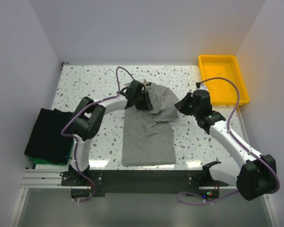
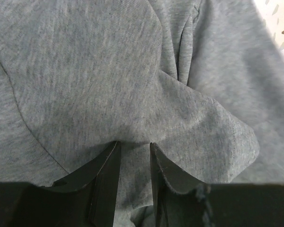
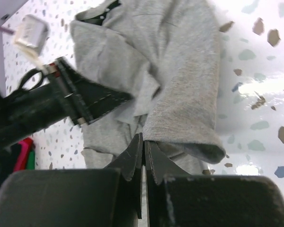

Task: Fold and stack the t-shirts
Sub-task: Fold the tshirt

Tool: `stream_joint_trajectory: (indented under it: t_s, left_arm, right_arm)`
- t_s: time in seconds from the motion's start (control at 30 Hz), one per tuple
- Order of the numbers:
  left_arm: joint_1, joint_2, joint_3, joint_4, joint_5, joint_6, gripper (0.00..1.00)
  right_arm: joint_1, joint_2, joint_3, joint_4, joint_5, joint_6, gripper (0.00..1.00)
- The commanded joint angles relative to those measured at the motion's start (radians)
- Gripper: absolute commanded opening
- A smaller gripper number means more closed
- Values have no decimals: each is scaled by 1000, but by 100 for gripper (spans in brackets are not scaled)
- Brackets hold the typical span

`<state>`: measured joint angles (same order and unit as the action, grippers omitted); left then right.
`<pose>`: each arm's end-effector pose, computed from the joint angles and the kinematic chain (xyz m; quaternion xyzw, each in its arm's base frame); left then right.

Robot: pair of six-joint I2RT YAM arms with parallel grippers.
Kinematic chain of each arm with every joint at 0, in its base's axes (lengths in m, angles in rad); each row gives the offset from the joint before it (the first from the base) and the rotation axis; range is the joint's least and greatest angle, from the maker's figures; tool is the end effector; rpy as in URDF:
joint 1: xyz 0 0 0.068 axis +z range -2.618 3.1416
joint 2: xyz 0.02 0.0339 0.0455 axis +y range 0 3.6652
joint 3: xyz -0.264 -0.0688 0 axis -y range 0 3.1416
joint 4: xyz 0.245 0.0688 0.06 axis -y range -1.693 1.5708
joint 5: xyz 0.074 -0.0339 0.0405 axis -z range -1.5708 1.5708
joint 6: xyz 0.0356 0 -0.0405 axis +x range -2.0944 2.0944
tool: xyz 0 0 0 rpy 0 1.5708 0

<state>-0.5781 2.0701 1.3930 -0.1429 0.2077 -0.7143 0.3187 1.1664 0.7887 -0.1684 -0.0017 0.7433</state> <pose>0.3722 -0.2516 0.1590 -0.0250 0.9258 -0.2966 0.2331 0.2465 0.0814 0.2647 0.1832 0.8521 0.2489 0.4223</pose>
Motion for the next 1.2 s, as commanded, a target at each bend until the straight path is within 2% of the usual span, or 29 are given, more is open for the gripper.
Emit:
stream_joint_trajectory:
  t_s: [0.0, 0.17, 0.4, 0.67, 0.97, 1.1, 1.17]
  left_arm:
    - [0, 18, 29, 55, -1, 1, 36]
    - [0, 38, 35, 57, 4, 3, 36]
    - [0, 54, 40, 65, 12, 4, 36]
    - [0, 42, 52, 71, 28, 7, 36]
    - [4, -22, 46, 128, 131, 13, 39]
    - [27, -76, 8, 172, 111, -25, 40]
    - [53, -110, -11, 145, 70, -33, 40]
  right_arm:
    - [69, -43, 79, -32, 66, -68, 0]
    - [180, -59, 167, -72, 124, -120, 0]
    - [195, -68, 262, -89, 151, -188, 0]
    - [195, 15, 408, -131, 121, -255, 0]
    - [197, 139, 451, -143, 85, -309, 1]
    - [197, 222, 489, -108, 45, -328, 1]
    - [197, 278, 523, -97, 36, -334, 1]
